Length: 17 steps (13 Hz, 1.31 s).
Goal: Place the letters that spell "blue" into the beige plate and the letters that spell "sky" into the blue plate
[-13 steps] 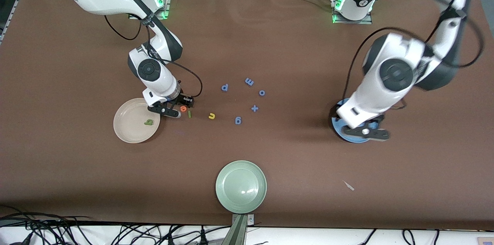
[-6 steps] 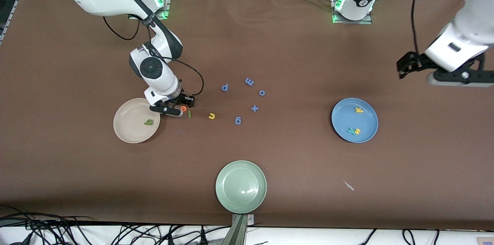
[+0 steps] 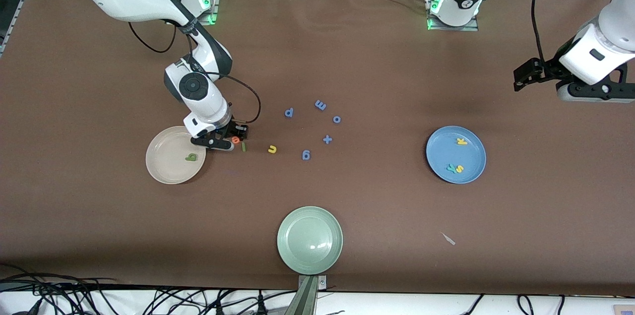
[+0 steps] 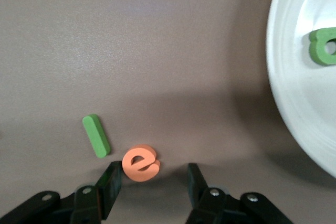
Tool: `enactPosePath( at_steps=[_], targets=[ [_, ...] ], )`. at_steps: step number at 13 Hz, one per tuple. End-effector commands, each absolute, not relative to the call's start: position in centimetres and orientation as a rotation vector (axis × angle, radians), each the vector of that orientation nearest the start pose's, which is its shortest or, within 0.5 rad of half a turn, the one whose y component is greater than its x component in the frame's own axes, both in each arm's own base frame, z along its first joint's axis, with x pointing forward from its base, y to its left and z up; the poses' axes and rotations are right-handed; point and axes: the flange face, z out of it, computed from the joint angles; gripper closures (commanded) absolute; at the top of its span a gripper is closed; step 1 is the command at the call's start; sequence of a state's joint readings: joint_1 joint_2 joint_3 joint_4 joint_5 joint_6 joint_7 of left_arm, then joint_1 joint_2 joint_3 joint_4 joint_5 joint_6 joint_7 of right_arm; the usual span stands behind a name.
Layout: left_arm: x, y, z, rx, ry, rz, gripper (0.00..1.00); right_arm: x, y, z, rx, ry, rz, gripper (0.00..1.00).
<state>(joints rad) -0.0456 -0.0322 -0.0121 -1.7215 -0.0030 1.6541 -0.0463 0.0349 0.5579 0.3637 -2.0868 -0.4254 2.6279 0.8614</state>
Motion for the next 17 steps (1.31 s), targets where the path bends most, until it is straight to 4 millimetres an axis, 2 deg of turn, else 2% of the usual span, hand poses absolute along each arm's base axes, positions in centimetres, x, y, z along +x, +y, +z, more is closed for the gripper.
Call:
enactPosePath(
  at_steps=[1, 2, 4, 7, 10, 13, 15, 17],
  targets=[
    [53.6, -2.0, 59.2, -3.191, -0.005, 0.007, 0.0, 53.5, 22.9, 16.1, -3.128, 0.222, -0.094, 0.52],
    [53.7, -0.5, 59.4, -3.192, -0.051, 0.001, 0.0, 53.5, 22.9, 16.0, -3.129, 0.222, -0.091, 0.57],
    [53.6, -0.8, 60.6, -3.182, -0.048, -0.013, 0.0, 53.5, 22.9, 16.1, -3.128, 0.222, -0.094, 0.65],
    [53.7, 0.1, 60.8, -3.178, -0.071, 0.006, 0.0, 53.6, 22.8, 16.3, -3.133, 0.215, -0.096, 0.79],
    [53.5, 0.0, 60.7, -3.176, -0.066, 0.037, 0.0, 54.7, 22.2, 17.8, -3.141, 0.177, -0.141, 0.8],
    [53.6, 0.1, 60.6, -3.174, -0.06, 0.049, 0.0, 57.0, 20.3, 20.3, -3.22, 0.108, -0.121, 0.8],
    [53.8, 0.3, 60.7, -3.174, -0.07, 0.047, 0.0, 59.1, 17.2, 22.5, -3.29, -0.011, -0.077, 0.8],
    [54.0, 0.0, 60.5, -3.174, -0.06, 0.057, 0.0, 60.6, 14.7, 24.3, -3.258, -0.048, -0.015, 0.79]
  ],
)
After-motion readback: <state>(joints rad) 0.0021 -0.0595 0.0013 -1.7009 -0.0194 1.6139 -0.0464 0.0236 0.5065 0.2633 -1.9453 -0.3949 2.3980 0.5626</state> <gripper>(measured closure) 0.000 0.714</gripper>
